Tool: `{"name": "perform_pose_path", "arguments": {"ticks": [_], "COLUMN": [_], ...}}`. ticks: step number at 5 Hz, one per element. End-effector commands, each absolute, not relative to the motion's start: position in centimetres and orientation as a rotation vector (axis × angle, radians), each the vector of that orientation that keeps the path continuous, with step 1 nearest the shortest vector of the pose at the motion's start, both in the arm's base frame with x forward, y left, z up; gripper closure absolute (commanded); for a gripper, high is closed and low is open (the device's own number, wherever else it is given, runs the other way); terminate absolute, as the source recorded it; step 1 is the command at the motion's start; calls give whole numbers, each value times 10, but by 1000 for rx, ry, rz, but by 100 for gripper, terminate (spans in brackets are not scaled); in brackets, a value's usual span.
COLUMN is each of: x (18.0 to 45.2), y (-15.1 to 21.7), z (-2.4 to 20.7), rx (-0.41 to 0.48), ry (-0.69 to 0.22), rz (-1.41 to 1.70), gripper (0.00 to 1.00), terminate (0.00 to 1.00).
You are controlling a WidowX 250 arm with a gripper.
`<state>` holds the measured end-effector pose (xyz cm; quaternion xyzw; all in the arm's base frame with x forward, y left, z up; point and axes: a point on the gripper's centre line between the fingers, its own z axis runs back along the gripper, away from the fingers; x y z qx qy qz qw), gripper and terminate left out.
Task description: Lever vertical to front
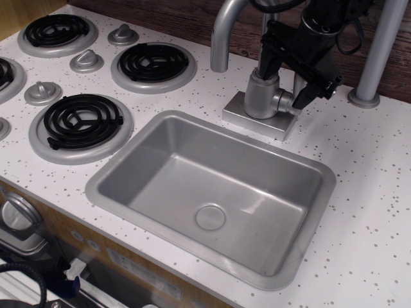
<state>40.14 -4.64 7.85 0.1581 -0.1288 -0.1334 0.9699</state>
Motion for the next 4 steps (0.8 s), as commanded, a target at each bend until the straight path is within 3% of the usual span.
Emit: {"name": "perform_pose_path", "arguments": {"ticks": [1,3,4], "x": [419,430,427], "y": [-51,-56,-56], "z": [104,104,104], "rx": [319,309,316], "ry": [-349,-353,-338], "rz": [-306,-323,-318], "gripper": [0,0,100], "terminate": [0,0,0]}}
